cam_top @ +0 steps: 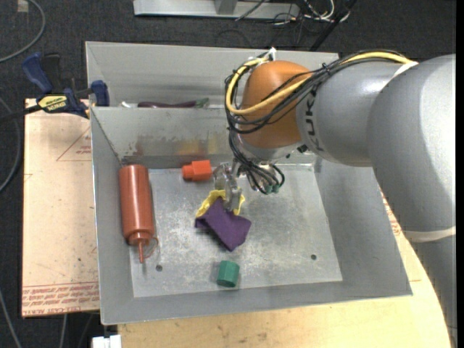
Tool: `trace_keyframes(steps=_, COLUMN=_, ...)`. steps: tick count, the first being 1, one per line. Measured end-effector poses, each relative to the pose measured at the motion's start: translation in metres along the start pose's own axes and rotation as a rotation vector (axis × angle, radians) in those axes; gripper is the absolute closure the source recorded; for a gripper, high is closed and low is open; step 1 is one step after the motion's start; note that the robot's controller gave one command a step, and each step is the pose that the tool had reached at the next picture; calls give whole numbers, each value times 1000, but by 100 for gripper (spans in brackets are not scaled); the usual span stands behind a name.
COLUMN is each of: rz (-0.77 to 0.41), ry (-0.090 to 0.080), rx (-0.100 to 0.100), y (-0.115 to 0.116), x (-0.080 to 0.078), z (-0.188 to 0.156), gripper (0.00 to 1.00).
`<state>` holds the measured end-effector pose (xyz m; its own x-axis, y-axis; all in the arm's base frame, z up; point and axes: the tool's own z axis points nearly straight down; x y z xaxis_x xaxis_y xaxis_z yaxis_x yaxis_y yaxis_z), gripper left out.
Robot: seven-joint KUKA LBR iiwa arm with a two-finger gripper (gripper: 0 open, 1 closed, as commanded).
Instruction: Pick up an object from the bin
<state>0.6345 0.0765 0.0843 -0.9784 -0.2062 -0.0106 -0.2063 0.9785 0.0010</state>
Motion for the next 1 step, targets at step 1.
trace_keyframes(steps=1, rz=47, ry=-10, rx=0, y=0, x=-7, z=-160, gripper=100)
